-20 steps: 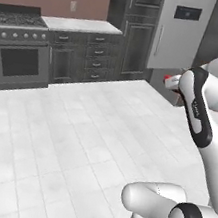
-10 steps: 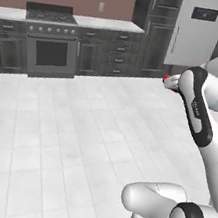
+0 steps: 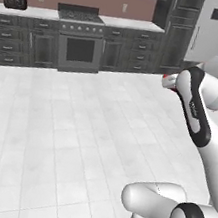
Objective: Take the cheese, steak, and corn from the fridge and place them on the plate on the dining counter to create an appetizer plate.
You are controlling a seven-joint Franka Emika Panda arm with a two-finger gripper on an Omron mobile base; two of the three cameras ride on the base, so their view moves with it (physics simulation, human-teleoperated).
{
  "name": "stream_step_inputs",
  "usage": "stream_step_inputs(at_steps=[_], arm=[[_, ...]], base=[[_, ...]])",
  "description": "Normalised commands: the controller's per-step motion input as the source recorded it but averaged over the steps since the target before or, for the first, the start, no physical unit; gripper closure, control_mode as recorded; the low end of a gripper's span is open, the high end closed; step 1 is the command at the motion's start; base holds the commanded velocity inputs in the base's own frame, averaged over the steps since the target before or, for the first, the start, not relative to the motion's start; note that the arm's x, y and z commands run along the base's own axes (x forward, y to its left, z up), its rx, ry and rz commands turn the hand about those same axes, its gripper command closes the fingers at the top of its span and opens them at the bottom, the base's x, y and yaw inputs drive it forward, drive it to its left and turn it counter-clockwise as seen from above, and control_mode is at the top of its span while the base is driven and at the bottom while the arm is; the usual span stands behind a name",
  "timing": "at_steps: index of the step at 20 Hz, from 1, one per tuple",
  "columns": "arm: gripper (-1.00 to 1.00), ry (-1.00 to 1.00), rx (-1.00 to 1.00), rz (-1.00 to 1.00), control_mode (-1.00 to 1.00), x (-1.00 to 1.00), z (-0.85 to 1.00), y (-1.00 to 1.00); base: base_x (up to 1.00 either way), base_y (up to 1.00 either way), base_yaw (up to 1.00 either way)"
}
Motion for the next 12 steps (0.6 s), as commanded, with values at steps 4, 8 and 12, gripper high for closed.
stream_step_inputs(at_steps=[4, 8, 12], arm=[[1.00, 0.00, 0.00, 0.00, 1.00, 0.00, 0.00, 0.00], [1.00, 0.00, 0.00, 0.00, 1.00, 0.00, 0.00, 0.00], [1.00, 0.00, 0.00, 0.00, 1.00, 0.00, 0.00, 0.00]], base=[[-1.00, 1.00, 0.06], [-0.63, 1.00, 0.03], [0.21, 1.00, 0.00]])
